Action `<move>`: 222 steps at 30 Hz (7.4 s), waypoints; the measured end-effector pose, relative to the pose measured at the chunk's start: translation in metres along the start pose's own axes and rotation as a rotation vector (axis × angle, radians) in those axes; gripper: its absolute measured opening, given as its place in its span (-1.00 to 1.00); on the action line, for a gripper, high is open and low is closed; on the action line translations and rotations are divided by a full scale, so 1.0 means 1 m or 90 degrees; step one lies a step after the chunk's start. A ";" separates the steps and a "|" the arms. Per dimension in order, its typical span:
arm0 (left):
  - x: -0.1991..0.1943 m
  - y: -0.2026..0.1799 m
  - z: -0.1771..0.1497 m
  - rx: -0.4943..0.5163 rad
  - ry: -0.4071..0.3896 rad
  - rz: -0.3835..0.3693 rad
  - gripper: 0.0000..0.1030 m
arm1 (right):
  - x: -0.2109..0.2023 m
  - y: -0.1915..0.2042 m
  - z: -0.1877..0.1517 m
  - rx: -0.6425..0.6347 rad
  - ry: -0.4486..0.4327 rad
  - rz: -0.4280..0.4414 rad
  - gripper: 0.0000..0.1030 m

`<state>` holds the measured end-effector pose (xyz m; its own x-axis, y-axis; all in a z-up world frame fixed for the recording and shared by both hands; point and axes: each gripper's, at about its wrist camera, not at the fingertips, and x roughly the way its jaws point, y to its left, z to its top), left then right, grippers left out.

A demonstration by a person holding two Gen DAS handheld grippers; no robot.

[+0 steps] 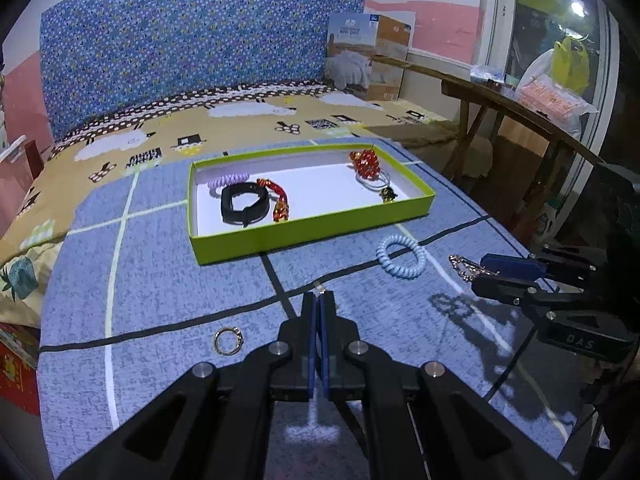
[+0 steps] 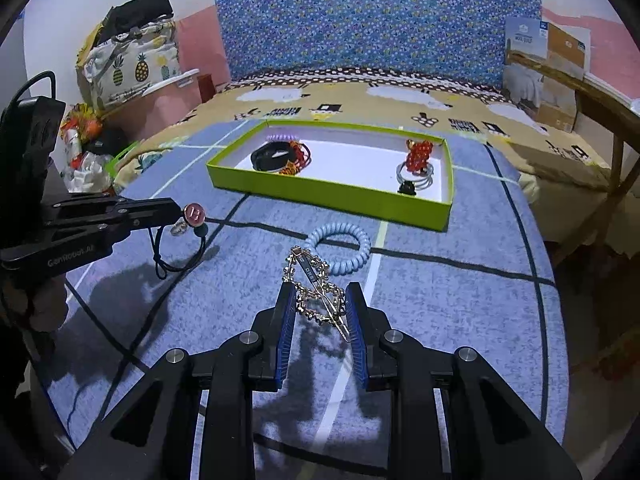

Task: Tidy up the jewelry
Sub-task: 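Carry the black cord hair tie into the green box while the right tool carries the gold clip, then open the left tool to drop the hair tie while the right tool drops the gold clip, then withdraw both open tools from the green box back to the jewelry, then grasp the gold ring with the left tool while the right grasps the light blue coil hair tie, then carry the gold ring into the green box while the right tool carries the coil hair tie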

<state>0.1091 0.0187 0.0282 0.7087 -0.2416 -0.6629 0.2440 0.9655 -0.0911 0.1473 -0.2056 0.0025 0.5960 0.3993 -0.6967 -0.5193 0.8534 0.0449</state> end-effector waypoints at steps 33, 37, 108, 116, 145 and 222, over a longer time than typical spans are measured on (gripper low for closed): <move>0.004 0.002 0.076 0.048 -0.059 0.024 -0.96 | 0.008 -0.016 0.063 -0.004 -0.052 -0.027 -0.50; 0.013 0.006 0.088 0.048 -0.059 0.024 -0.96 | 0.018 -0.022 0.073 -0.004 -0.049 -0.032 -0.50; 0.081 0.040 0.090 -0.017 -0.005 0.061 -0.80 | 0.067 -0.057 0.093 0.067 -0.007 -0.065 -0.22; 0.036 0.033 0.051 -0.037 -0.021 0.060 -0.80 | 0.027 -0.040 0.056 0.089 -0.024 -0.037 -0.22; -0.018 0.031 -0.027 -0.060 -0.021 0.082 -0.80 | -0.013 -0.002 -0.006 0.076 -0.030 -0.019 -0.22; 0.019 0.007 0.031 0.001 -0.026 0.056 -0.55 | 0.035 -0.033 0.058 0.079 -0.028 -0.046 -0.82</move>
<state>0.1450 0.0182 0.0385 0.7538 -0.1601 -0.6373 0.1811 0.9829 -0.0327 0.2213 -0.2005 0.0182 0.6567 0.3481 -0.6691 -0.3969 0.9138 0.0858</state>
